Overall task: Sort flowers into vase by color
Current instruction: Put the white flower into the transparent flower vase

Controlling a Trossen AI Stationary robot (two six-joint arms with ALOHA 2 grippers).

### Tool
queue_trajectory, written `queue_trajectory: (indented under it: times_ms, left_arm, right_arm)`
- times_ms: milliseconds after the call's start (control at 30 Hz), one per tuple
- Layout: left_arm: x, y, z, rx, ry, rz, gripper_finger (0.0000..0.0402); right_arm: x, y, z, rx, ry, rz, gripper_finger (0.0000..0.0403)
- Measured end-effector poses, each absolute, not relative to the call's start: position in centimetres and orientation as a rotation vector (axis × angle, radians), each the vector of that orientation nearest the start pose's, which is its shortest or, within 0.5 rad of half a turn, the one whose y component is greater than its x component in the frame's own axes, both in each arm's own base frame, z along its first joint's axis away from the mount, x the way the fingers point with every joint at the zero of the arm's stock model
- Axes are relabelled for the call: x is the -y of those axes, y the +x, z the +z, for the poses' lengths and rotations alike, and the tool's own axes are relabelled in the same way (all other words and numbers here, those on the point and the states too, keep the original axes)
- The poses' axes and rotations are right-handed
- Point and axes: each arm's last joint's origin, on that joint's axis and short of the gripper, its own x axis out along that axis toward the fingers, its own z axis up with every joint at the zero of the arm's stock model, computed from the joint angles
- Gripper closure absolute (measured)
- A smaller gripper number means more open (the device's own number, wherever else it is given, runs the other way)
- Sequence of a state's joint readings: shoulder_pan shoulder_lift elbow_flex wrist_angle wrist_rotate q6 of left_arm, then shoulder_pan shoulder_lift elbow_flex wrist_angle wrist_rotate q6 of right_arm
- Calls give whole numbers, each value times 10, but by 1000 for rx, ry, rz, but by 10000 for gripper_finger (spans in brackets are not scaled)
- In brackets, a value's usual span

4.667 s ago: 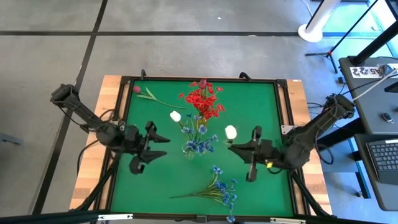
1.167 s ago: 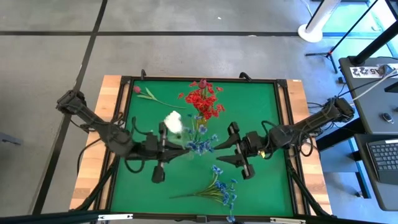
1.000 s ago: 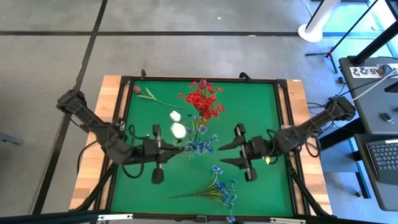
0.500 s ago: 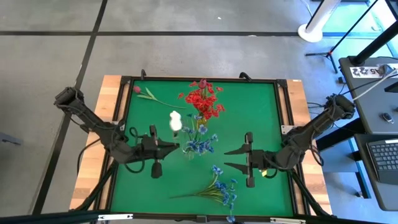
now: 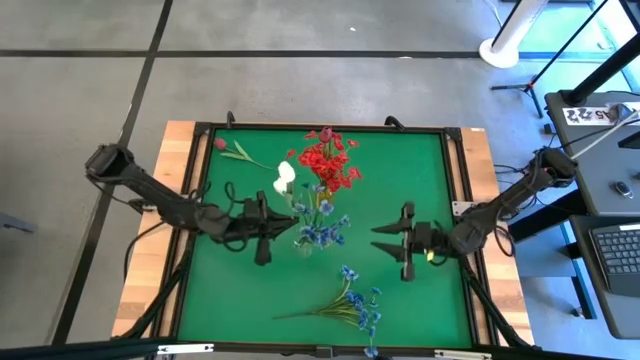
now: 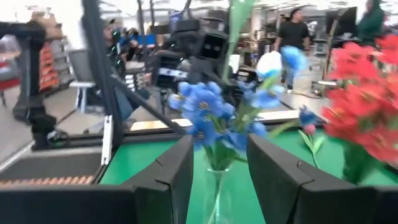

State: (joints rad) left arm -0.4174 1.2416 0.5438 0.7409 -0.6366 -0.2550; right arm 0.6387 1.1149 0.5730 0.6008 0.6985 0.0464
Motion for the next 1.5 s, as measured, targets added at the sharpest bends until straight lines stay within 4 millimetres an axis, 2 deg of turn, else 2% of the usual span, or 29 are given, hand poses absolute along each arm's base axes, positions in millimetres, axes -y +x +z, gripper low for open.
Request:
queue_trajectory:
  times_ms: [133, 300, 767, 1267, 1500]
  left_arm:
    - [83, 243, 247, 108, -255, 176, 401]
    - [84, 242, 252, 143, -256, 154, 401]
    - [81, 243, 252, 143, -187, 174, 401]
    - [90, 241, 232, -44, -180, 155, 401]
    - [89, 241, 228, -83, -148, 161, 368]
  right_arm:
    - [-116, 198, 252, 39, 128, -75, 256]
    - [-113, 197, 247, 41, 158, -48, 256]
    - [-114, 197, 246, 35, 150, -32, 256]
    - [-114, 197, 245, 28, 145, -33, 256]
    - [-114, 197, 246, 29, 167, -32, 256]
